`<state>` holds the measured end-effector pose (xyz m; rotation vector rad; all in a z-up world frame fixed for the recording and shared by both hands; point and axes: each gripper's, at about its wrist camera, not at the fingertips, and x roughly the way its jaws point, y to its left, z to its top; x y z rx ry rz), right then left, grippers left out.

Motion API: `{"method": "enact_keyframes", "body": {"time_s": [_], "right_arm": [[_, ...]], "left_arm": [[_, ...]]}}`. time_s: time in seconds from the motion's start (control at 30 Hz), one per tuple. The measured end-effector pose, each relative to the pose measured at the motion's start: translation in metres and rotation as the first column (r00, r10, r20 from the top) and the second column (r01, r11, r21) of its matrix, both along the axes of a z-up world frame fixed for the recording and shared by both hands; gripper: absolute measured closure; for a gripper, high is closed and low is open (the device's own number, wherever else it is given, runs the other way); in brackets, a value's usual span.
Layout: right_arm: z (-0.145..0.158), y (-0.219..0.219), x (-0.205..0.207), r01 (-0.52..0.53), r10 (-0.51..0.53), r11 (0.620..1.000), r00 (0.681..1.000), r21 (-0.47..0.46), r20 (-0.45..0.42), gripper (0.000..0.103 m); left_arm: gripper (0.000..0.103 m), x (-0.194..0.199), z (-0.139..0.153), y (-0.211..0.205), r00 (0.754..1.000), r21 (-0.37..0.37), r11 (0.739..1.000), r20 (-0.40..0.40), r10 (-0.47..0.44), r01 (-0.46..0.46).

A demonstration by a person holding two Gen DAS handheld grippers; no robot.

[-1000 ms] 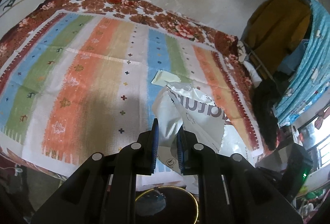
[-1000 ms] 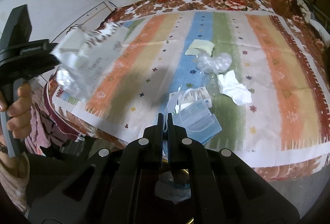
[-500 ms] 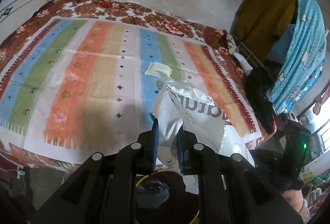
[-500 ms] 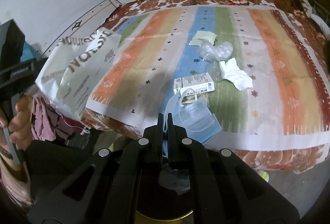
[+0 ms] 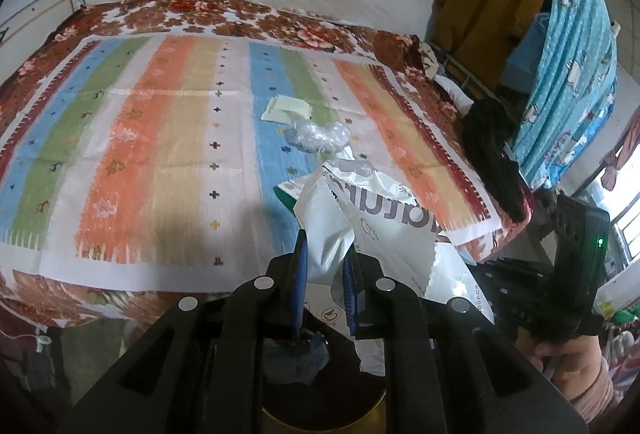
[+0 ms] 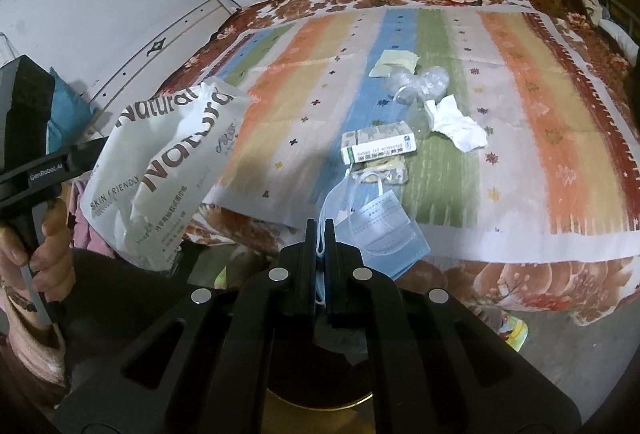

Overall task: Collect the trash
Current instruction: 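Lift the mask and white printed bag and carry them over the bin, then open both grippers to drop the mask and bag into the bin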

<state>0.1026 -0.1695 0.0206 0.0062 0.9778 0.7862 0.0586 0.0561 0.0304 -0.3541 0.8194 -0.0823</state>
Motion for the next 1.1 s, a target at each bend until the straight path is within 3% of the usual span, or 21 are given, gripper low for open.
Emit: {"method": "enact_keyframes", "body": {"time_s": [0.3, 1.1], "right_arm": [[-0.009, -0.009, -0.016, 0.019, -0.019, 0.999, 0.999, 0.028, -0.031, 0.101], [-0.047, -0.016, -0.067, -0.011, 0.010, 1.000, 0.994, -0.002, -0.112, 0.101]], "left_arm": [[0.088, -0.021, -0.012, -0.014, 0.999, 0.025, 0.999, -0.004, -0.036, 0.036], [0.087, -0.070, -0.046, -0.050, 0.992, 0.128, 0.986, -0.076, -0.102, 0.111]]}}
